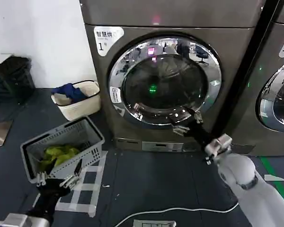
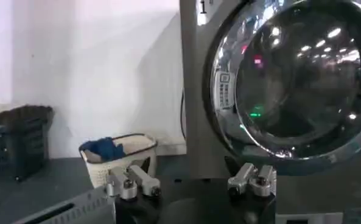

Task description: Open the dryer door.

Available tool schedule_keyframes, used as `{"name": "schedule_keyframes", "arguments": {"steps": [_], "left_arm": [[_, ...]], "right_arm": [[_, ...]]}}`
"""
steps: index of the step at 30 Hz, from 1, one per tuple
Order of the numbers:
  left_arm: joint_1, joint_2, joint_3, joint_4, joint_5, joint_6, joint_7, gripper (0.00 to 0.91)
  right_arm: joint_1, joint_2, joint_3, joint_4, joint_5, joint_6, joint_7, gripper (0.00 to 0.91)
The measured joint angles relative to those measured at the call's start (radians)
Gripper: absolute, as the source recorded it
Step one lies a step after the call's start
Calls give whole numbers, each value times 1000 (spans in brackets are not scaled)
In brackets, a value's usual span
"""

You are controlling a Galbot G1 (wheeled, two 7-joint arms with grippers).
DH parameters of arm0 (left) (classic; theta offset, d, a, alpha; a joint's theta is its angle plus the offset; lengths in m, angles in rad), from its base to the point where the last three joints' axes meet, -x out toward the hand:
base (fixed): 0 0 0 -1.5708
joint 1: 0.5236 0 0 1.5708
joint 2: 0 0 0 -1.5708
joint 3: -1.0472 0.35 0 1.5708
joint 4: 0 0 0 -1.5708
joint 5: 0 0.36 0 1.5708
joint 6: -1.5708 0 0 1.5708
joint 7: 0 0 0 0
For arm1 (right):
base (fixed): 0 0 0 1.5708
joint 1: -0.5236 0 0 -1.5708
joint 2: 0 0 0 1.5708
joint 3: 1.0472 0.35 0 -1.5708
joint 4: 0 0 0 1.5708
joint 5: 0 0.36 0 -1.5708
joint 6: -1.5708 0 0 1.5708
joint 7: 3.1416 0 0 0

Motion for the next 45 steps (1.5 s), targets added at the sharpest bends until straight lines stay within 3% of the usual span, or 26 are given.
{"name": "schedule_keyframes", "arguments": {"steps": [28,45], "left_arm": [[2,-19,-5,-3,15,-38,11,907],[6,-24,-23,-4,16,-68,30,907]], "right_arm": [[369,59,-325,-220,45,6,-13,907],[521,144,-464,-326,52,3,-11,907]]}}
